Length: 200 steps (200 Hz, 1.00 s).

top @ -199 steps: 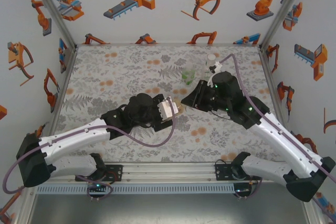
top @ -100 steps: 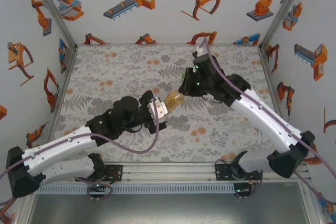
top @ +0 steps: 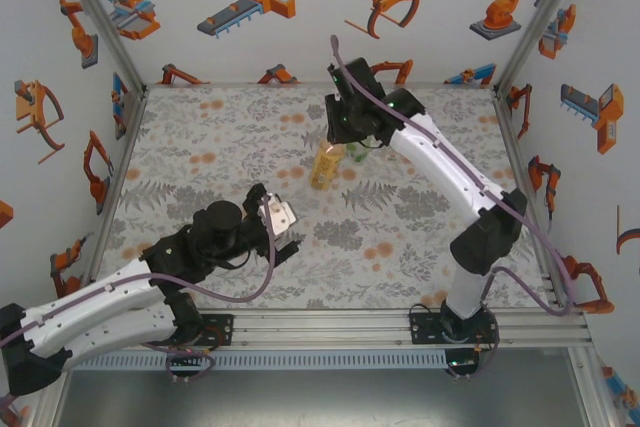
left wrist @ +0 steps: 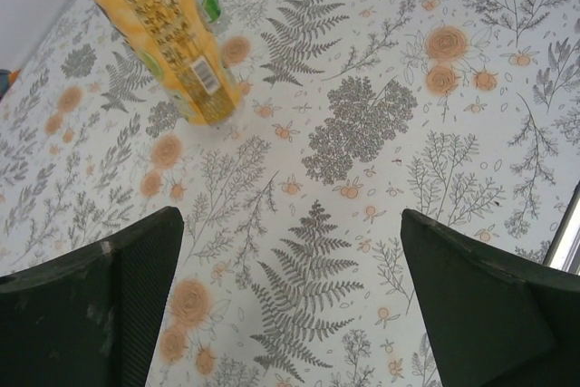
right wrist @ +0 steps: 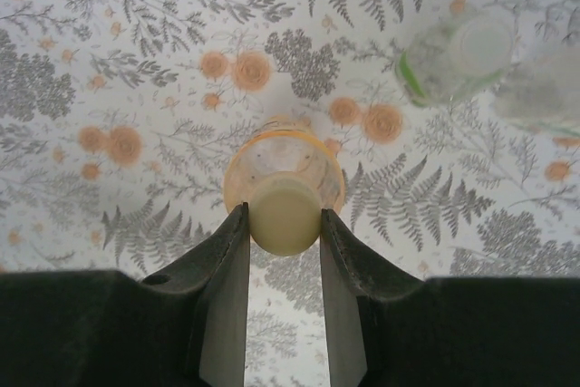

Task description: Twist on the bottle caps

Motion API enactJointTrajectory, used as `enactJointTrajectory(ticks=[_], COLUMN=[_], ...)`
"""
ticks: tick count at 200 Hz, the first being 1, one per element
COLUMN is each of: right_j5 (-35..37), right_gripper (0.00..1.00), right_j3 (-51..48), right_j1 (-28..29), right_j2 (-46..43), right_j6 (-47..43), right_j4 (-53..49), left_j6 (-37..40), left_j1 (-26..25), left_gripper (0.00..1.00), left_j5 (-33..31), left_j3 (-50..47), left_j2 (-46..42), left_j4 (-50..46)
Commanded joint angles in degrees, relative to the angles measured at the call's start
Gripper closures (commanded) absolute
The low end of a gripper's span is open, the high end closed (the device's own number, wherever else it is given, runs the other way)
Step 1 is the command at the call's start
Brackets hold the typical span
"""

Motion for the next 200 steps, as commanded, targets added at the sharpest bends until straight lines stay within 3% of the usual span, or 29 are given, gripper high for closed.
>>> enactJointTrajectory(ticks=[1,84,200], right_j5=[3.91,5.41,3.12], right_gripper=[1.00,1.00,1.00], right_j3=[6.51,24.35,28.80], right_j1=[-0.51,-1.65,-2.89], right_j2=[4.38,18.01,24.58], right_j6=[-5.06,-7.94,-8.06], right_j4=[-2.66,-5.48,-6.86], left_j6=[-3.01,-5.69,-6.75], left_j1=[-0.31,-0.29,-0.31], left_gripper=[0.03,0.03,0.03], left_j5=[-1.06,-1.51,-3.18], left_j3=[-0.80,-1.75,-2.58], left_j2=[-1.33,-2.12,-1.59], left_j4=[-1.18,-2.57,-1.63])
